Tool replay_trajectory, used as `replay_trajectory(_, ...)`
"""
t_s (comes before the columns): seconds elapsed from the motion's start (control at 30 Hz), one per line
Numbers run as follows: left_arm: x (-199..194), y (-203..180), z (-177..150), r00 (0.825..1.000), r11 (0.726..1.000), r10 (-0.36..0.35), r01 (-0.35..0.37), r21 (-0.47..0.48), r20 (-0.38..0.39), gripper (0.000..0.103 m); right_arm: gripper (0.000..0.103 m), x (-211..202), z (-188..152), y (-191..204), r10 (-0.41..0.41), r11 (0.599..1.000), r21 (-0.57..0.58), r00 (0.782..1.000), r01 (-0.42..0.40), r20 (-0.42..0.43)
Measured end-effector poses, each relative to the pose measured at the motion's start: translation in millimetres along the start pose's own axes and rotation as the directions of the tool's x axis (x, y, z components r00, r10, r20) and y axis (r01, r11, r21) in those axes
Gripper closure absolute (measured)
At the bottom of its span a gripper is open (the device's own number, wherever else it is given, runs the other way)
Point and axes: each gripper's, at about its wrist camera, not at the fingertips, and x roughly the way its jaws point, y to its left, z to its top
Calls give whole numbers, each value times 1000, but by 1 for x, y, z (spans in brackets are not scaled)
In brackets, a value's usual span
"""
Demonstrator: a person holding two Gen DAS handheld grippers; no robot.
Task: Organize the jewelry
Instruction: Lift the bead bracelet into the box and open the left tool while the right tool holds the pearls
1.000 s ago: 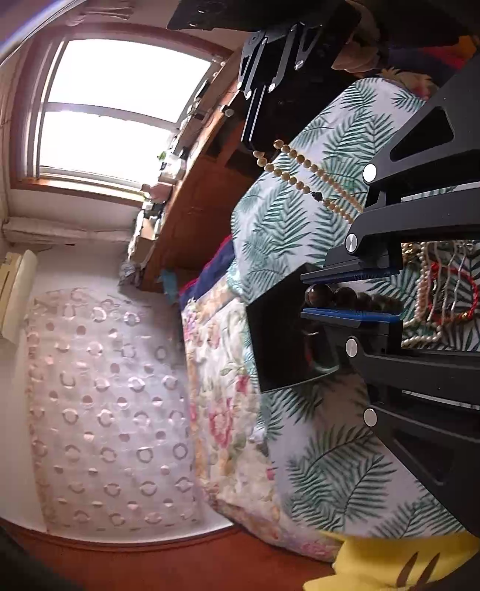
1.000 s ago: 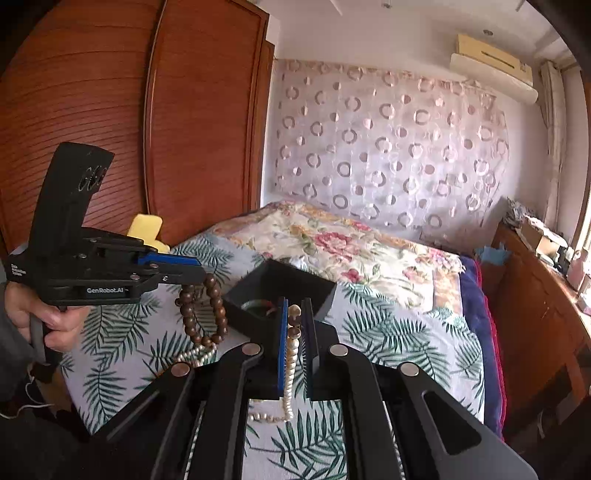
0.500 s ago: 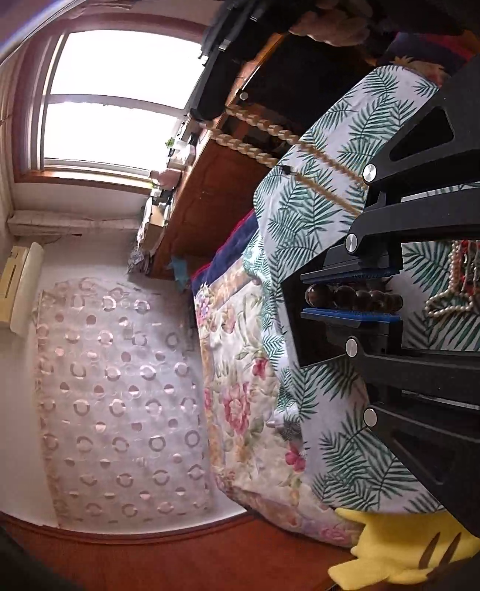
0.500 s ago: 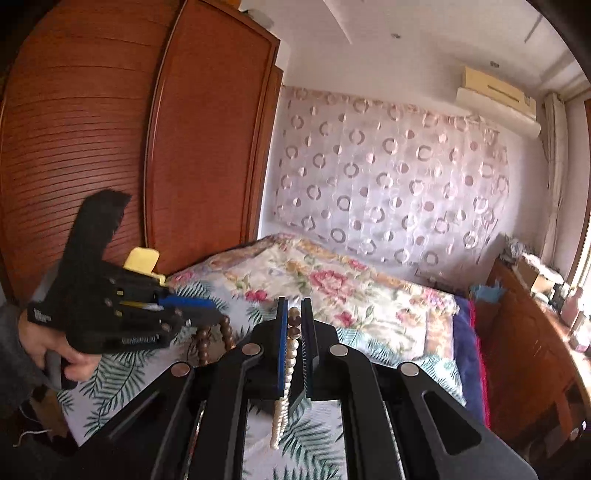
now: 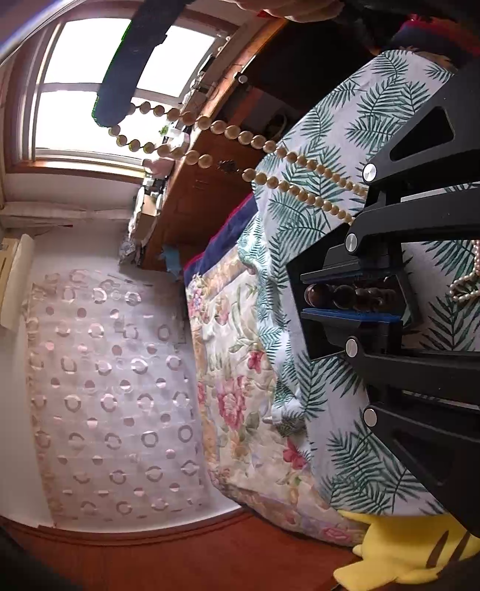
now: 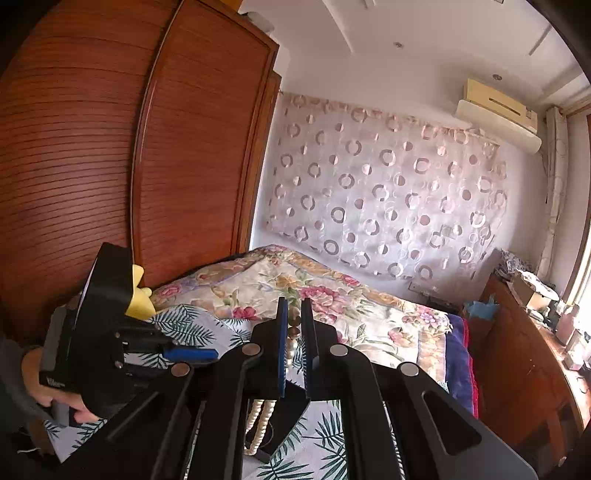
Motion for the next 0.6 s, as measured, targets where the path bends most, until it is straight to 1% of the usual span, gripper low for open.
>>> replay_trajectory(0.27,31,9,-24,998,1000,5,-7,-29,-67,91,95,29,-13,5,-6,1000,-12,999,6,-53)
replay_trajectory(0.4,40,11,-31,997,999,9,-13,-39,-80,91,95,43,-20,4,-9,1000,4,997,9,-75)
replay_trajectory(0.6,44,11,-36,996,999,18,-21,-39,-88,90,95,72,-38,7,6,999,34,990,-1,-138)
